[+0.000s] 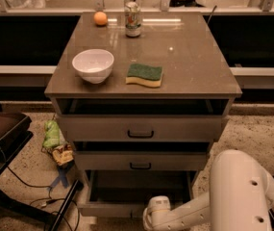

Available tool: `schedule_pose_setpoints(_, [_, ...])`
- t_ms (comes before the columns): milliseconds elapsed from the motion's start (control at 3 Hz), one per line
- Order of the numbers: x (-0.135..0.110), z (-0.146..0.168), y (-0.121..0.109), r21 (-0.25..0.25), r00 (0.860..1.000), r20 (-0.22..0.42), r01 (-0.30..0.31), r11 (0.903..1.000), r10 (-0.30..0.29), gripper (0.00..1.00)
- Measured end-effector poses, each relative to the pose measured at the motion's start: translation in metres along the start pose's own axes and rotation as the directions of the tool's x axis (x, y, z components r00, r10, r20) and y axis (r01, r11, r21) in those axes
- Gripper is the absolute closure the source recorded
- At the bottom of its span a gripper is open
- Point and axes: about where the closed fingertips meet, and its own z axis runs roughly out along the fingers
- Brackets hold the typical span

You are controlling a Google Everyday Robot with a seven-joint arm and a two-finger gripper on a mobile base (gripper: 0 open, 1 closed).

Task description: Open bottom drawer

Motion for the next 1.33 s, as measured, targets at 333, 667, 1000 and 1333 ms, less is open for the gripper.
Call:
schedule_pose_setpoints(333, [0.010, -0.052, -0.003, 0.039, 0.999, 0.045, 0.022, 0.9990, -0.024, 1.00])
schedule_pose_setpoints(667, [0.027, -0.132, 0.000, 0.096, 0.990, 0.119, 0.058, 0.9937, -0.070, 1.00])
schedule_pose_setpoints(1000, [0.042, -0.199, -0.038, 0.198, 0.984, 0.126, 0.098, 0.9753, -0.124, 1.00])
schedule_pose_setpoints(1333, [0.040, -0.213, -0.051, 0.225, 0.982, 0.123, 0.110, 0.9681, -0.140, 1.00])
